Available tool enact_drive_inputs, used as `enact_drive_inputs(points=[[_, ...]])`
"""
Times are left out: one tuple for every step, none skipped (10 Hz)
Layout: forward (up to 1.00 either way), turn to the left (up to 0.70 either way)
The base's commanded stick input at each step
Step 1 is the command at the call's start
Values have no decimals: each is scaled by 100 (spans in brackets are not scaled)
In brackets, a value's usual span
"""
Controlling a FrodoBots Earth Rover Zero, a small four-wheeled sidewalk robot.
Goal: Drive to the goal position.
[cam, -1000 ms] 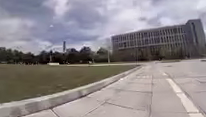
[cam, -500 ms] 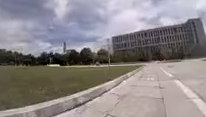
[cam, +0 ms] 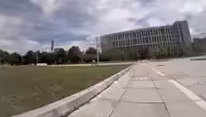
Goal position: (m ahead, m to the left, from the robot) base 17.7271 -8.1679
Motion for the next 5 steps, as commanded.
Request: enact_drive_inputs(points=[[70, -31], [70, -31], [70, -31], [70, -31], [70, -30]])
